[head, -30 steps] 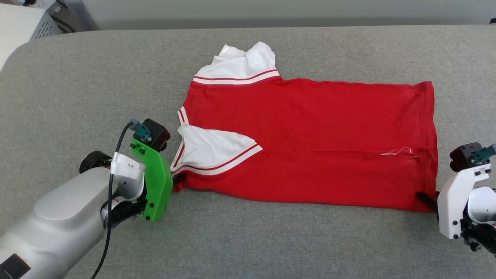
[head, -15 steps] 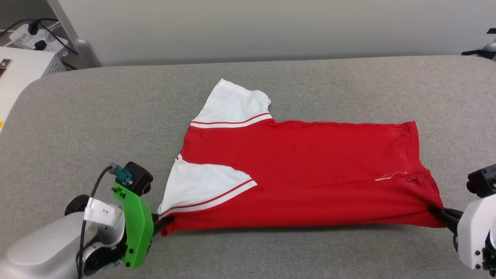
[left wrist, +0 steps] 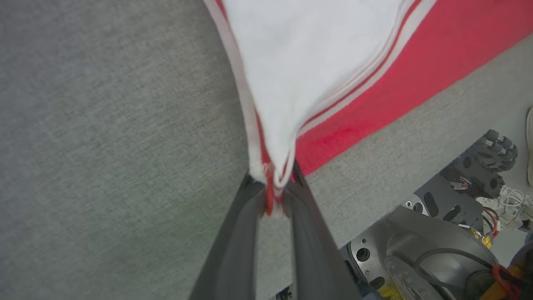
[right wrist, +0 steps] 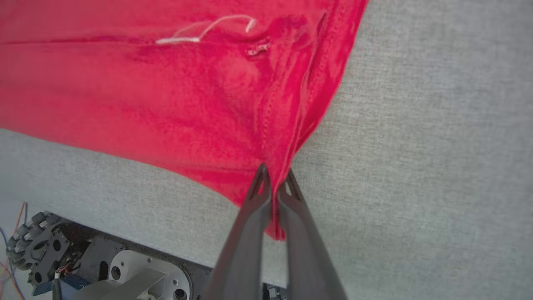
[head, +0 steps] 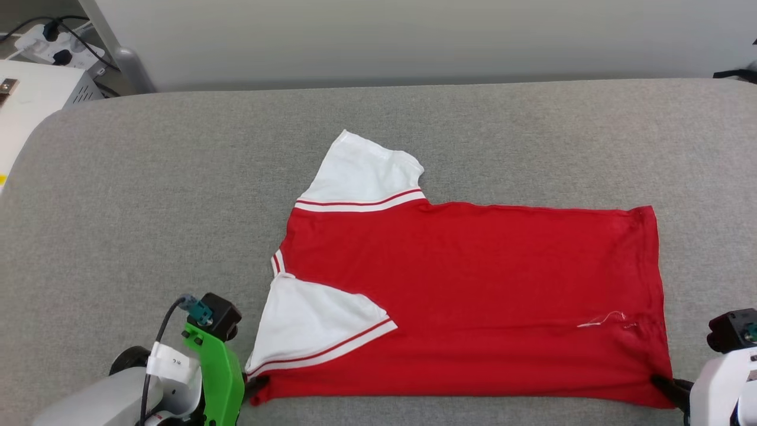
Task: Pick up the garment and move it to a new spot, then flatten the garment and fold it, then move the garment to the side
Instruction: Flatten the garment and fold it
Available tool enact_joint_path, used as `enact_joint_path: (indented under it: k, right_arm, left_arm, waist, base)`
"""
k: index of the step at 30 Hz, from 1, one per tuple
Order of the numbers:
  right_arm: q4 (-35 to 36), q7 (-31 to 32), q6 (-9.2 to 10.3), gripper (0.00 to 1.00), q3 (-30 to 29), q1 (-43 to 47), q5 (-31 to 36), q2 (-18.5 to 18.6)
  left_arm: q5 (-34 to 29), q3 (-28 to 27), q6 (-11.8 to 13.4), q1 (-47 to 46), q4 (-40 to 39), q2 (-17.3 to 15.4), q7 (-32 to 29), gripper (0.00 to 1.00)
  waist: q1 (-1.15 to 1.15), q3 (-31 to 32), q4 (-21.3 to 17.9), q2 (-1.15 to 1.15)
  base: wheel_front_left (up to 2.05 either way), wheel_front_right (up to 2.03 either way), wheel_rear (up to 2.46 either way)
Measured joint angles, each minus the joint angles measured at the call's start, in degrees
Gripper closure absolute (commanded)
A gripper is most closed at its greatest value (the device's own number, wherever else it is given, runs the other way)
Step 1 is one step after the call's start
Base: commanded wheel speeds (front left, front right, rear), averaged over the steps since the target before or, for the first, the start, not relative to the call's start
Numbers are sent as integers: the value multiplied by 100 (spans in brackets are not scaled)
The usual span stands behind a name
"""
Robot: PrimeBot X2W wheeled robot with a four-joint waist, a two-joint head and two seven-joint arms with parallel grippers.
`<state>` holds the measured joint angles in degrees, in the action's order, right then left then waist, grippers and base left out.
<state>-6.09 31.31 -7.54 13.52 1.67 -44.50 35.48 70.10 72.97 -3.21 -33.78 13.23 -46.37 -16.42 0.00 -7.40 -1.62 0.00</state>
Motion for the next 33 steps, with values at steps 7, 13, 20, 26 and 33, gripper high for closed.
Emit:
enact_joint_path:
  k: [7, 13, 20, 26, 33]
  right_arm:
    - [19, -660, 0, 0, -109, -5, 223, -118]
    - [419, -1452, 0, 0, -481, -23, 662, -205]
    - [832, -2664, 0, 0, -1026, -156, 1447, -869]
    - [1193, -3221, 0, 0, -1138, -197, 1939, -1372]
    - [1594, -3364, 0, 0, -901, -389, 2226, -1667]
  left_arm:
    - [-59, -152, 0, -17, 109, -86, 313, 0]
    - [-88, -508, 89, -292, -141, -360, 621, 0]
    - [-428, -950, 252, -1088, -112, -326, 987, 0]
    - [-591, -1170, 163, -1933, 374, 103, 903, 0]
    - [-659, -1198, -112, -3170, 1285, 654, 103, 0]
  waist:
    - [0, 125, 53, 0]
    - [0, 229, 14, 0]
    - [0, 112, -113, 0]
    - [0, -152, -245, 0]
    - [1, -601, -479, 0]
  base:
    - [0, 0, 0]
    - [0, 0, 0]
    - [0, 0, 0]
    - [0, 0, 0]
    - [0, 0, 0]
